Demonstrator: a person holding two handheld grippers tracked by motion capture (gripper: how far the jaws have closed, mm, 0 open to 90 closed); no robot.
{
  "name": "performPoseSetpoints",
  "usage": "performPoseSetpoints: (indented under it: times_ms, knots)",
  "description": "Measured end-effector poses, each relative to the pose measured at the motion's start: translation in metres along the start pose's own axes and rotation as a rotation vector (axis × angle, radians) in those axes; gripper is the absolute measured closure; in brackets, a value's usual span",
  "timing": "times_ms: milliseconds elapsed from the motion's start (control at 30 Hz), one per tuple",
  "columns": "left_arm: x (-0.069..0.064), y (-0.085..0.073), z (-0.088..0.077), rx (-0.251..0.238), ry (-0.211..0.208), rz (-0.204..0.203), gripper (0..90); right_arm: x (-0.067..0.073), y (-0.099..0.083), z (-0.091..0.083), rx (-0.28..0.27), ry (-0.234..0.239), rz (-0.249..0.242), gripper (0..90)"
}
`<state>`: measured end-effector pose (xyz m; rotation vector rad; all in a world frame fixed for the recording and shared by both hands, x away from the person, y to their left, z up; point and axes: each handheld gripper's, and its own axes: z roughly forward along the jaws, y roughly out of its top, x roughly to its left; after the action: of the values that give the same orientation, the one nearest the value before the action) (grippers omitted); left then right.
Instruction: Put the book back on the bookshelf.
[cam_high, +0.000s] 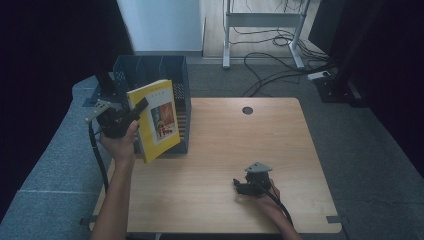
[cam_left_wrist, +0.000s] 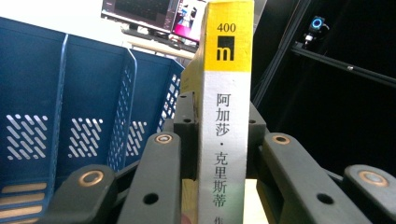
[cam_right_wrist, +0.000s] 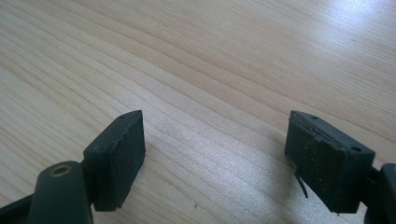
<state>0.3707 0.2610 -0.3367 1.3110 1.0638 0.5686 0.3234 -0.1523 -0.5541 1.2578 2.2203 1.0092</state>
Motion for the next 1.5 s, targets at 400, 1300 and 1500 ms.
performPoseSetpoints:
  times_ms: [400,1300,1500]
  knots:
    - [0.0,0.002,0.014,0.007,0.007,-0.001,75.1,0.0,0.0,0.0,0.0,0.002,0.002,19.8]
    - [0.014,-0.003,0.066,0.017,0.092,0.049,75.1,-0.002,-0.001,-0.001,-0.013,-0.012,0.025,22.7]
    - [0.018,-0.007,0.083,0.021,0.116,0.049,75.1,-0.001,-0.001,0.0,-0.009,-0.014,0.018,22.1]
